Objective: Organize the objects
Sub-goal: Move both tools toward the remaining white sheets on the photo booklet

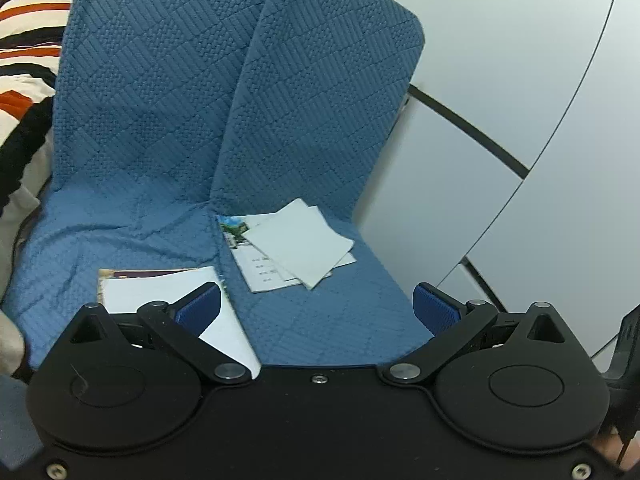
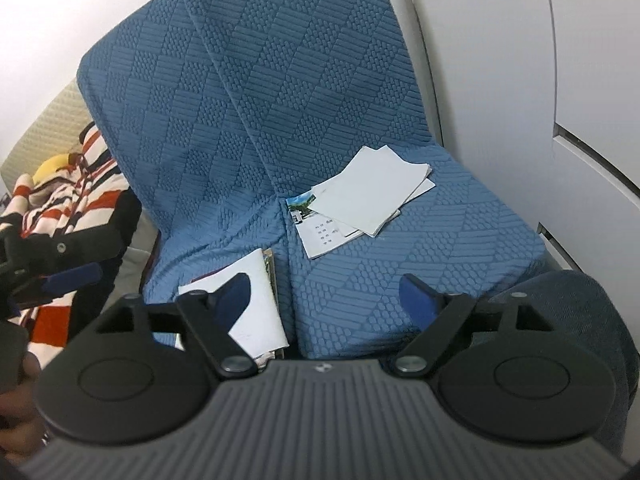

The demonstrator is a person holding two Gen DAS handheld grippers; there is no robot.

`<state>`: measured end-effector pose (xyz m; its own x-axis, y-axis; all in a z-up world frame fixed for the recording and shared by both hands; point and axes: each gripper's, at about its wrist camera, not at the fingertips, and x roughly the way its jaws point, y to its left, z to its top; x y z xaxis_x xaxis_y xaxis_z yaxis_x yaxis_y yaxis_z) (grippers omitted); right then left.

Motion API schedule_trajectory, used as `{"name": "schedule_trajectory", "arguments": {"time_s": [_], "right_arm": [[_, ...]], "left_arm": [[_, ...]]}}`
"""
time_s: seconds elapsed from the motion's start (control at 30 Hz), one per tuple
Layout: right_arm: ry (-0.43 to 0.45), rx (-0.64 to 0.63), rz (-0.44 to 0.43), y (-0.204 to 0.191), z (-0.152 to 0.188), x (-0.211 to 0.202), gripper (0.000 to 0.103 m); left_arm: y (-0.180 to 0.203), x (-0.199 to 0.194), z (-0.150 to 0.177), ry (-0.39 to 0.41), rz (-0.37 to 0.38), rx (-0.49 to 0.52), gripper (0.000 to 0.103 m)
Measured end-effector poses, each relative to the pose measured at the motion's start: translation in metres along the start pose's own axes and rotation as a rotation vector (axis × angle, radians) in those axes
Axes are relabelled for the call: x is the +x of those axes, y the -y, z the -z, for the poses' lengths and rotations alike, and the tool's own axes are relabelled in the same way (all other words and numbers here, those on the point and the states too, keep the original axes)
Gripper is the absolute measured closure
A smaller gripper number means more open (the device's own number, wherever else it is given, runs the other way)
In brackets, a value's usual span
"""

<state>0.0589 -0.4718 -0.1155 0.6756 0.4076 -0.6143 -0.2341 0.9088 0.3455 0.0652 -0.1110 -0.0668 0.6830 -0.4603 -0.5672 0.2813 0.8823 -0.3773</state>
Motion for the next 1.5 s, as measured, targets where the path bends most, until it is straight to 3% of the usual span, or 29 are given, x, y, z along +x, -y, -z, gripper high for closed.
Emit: {"name": "schedule_trajectory", "arguments": {"time_s": [0.4, 0.47, 0.63, 0.87, 1.03, 1.2, 1.5], "right_arm": [[-0.019, 0.029, 0.04, 0.015, 0.004, 0.024, 0.02], [-0.018, 0.028, 0.042, 0.016, 0.003, 0.034, 0.02], [-0.026, -0.007, 0.062, 0.013, 0.001, 0.062, 0.02], [-0.044, -0.05, 0.093, 0.016, -0.009, 0.101, 0.02], [-0.063, -0.008, 0.112, 0.031, -0.02, 0.12, 0.02], [-0.068, 0.008, 0.128, 0.036, -0.032, 0.138, 0.02], [-0.106, 0.104, 0.123, 0.047, -0.051, 0.171, 0.02]], "left_arm": [[-0.007, 0.06, -0.01, -0.019, 0.031, 0.008, 0.001], [-0.011, 0.071, -0.014, -0.017, -0.006, 0.008, 0.001], [-0.018, 0.089, -0.02, -0.005, -0.015, 0.013, 0.001], [-0.017, 0.129, -0.031, -0.054, -0.093, 0.082, 0.001], [-0.016, 0.163, -0.036, -0.1, -0.124, 0.13, 0.001], [-0.013, 0.196, -0.044, -0.127, -0.088, 0.148, 0.001], [-0.027, 0.241, -0.059, -0.167, -0.106, 0.108, 0.001]]}}
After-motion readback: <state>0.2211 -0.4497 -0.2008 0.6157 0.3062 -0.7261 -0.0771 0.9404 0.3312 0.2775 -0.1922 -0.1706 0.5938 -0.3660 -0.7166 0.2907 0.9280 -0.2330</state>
